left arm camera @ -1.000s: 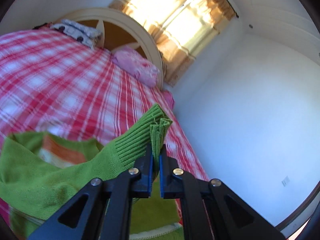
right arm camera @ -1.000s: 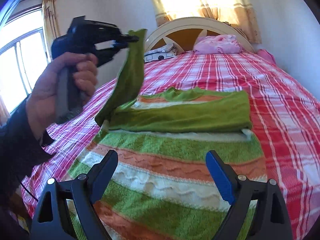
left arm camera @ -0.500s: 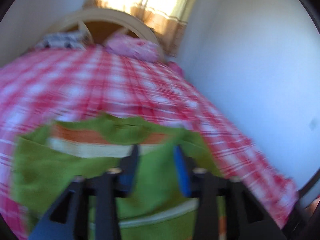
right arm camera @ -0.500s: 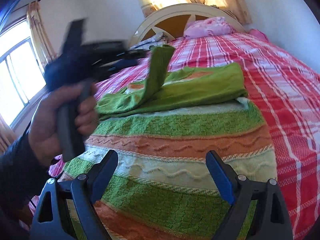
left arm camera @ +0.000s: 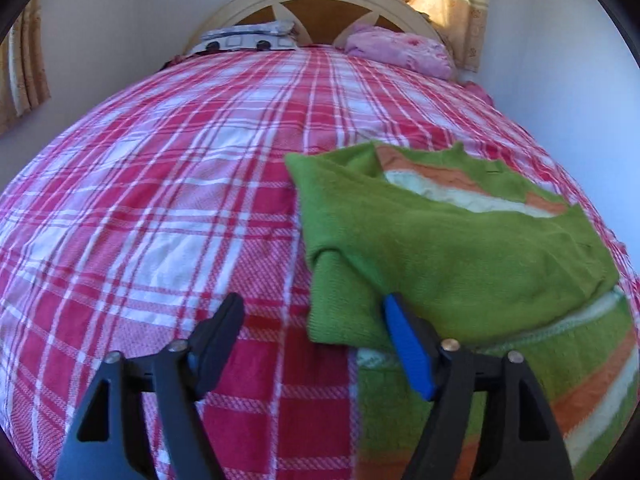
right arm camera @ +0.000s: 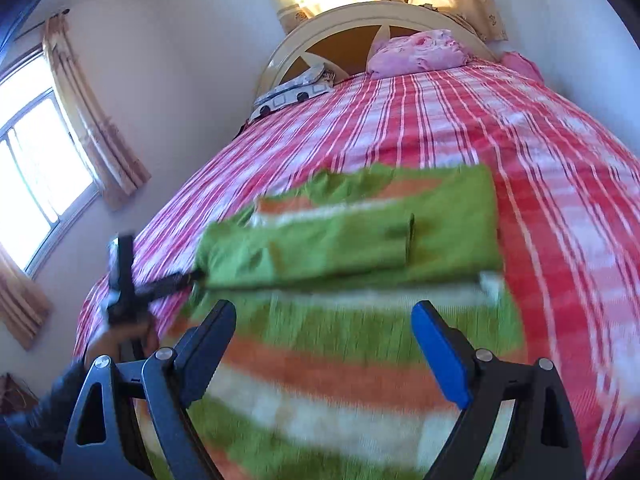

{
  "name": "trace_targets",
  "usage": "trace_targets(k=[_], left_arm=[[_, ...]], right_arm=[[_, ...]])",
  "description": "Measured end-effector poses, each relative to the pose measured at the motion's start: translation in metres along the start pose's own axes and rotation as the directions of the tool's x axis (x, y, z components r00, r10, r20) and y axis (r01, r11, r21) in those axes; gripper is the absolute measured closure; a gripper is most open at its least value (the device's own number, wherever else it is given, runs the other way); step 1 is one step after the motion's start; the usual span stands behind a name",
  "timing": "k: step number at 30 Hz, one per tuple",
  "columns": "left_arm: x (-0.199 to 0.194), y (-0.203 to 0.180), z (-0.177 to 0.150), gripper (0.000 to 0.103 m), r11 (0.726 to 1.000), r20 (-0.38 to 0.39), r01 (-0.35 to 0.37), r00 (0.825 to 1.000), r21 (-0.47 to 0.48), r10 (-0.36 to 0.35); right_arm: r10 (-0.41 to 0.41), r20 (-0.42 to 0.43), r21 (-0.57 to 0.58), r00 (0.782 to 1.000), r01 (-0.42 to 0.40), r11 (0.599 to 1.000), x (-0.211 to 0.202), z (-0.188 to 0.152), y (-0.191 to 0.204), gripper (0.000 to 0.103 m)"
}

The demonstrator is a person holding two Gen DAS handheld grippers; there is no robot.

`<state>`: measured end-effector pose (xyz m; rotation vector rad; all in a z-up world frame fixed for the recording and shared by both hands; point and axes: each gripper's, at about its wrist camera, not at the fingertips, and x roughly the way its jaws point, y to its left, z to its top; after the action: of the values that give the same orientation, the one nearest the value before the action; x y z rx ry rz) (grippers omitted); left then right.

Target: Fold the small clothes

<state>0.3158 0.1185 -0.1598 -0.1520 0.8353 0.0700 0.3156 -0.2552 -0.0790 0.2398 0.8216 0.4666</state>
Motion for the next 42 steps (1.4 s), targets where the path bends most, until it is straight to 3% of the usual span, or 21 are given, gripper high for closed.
trace_targets(k=[2,3,7,11,12,13,15,20,22,24,26,27,28,29,32,36,38,40,42], left_arm=[[0.001,-0.003,-0.006,0.022,1.000,-0.016,0.006,1.000,0.015,-0.006],[-0.001,-0.002,-0.007,0.022,1.000,-0.007,0.017,1.000,0.012,-0.017],[-0.002,0.009,-0.008,0.021,0.996,0.006,0.074,0.997,-0.045,-0.074],[-0.001,0.016,-0.006,0.021,0.990,0.016,0.116,0.993,-0.084,-0.115],[0.000,0.016,-0.006,0.021,0.989,0.016,0.121,0.993,-0.086,-0.120],[0.000,0.016,-0.006,0.020,0.988,0.017,0.124,0.992,-0.086,-0.123],[0.000,0.017,-0.005,0.020,0.987,0.019,0.133,0.991,-0.092,-0.132],[0.001,0.018,-0.004,0.018,0.985,0.023,0.139,0.990,-0.100,-0.137],[0.000,0.018,-0.005,0.018,0.985,0.025,0.140,0.990,-0.101,-0.138],[0.000,0.019,-0.005,0.018,0.985,0.027,0.140,0.990,-0.103,-0.138],[0.000,0.019,-0.005,0.018,0.985,0.028,0.136,0.991,-0.102,-0.134],[0.000,0.019,-0.005,0.017,0.986,0.029,0.133,0.991,-0.100,-0.131],[0.000,0.019,-0.005,0.016,0.986,0.028,0.134,0.991,-0.100,-0.131],[-0.001,0.019,-0.005,0.014,0.986,0.030,0.135,0.991,-0.102,-0.132],[-0.002,0.020,-0.005,0.009,0.986,0.034,0.124,0.992,-0.112,-0.120],[-0.001,0.022,-0.005,0.008,0.985,0.035,0.126,0.992,-0.120,-0.123],[0.000,0.022,-0.005,0.008,0.985,0.032,0.125,0.992,-0.120,-0.122],[0.000,0.022,-0.005,0.007,0.984,0.027,0.128,0.992,-0.120,-0.126],[0.000,0.023,-0.005,0.007,0.984,0.029,0.131,0.991,-0.121,-0.129]], right_arm=[[-0.020,-0.027,0.013,0.999,0.020,1.000,0.019,0.018,-0.007,0.017],[-0.042,-0.050,0.025,0.998,0.043,0.999,0.032,0.026,-0.012,0.024],[-0.107,-0.119,0.085,0.987,0.118,0.989,0.079,0.042,-0.037,0.037],[-0.076,-0.198,0.127,0.977,0.103,0.987,0.118,0.039,-0.044,0.053],[-0.091,-0.212,0.107,0.973,0.115,0.988,0.124,0.037,-0.042,0.061],[-0.134,-0.208,0.065,0.969,0.151,0.986,0.126,0.037,-0.036,0.080],[-0.170,-0.188,0.016,0.967,0.176,0.984,0.124,0.038,-0.028,0.103],[-0.250,-0.057,-0.084,0.967,0.245,0.966,0.087,0.055,-0.013,0.103],[-0.254,-0.019,-0.057,0.967,0.252,0.966,0.071,0.064,-0.020,0.103],[-0.208,-0.028,-0.007,0.978,0.208,0.978,0.066,0.071,-0.029,0.103],[-0.166,-0.059,0.056,0.984,0.169,0.984,0.070,0.072,-0.040,0.098],[-0.150,-0.073,0.073,0.986,0.155,0.985,0.074,0.071,-0.043,0.065],[-0.117,-0.086,0.085,0.989,0.124,0.989,0.078,0.068,-0.045,0.018],[-0.101,-0.082,0.086,0.991,0.108,0.990,0.081,0.065,-0.043,0.009],[-0.132,-0.111,0.039,0.985,0.137,0.990,0.094,0.057,-0.034,0.009],[-0.137,-0.179,0.029,0.974,0.145,0.989,0.119,0.047,-0.033,0.026],[-0.163,-0.202,0.013,0.966,0.169,0.986,0.131,0.042,-0.032,0.048],[-0.159,-0.200,-0.033,0.967,0.156,0.987,0.135,0.039,-0.022,0.091],[-0.161,-0.181,-0.075,0.970,0.150,0.986,0.129,0.038,-0.013,0.096]])
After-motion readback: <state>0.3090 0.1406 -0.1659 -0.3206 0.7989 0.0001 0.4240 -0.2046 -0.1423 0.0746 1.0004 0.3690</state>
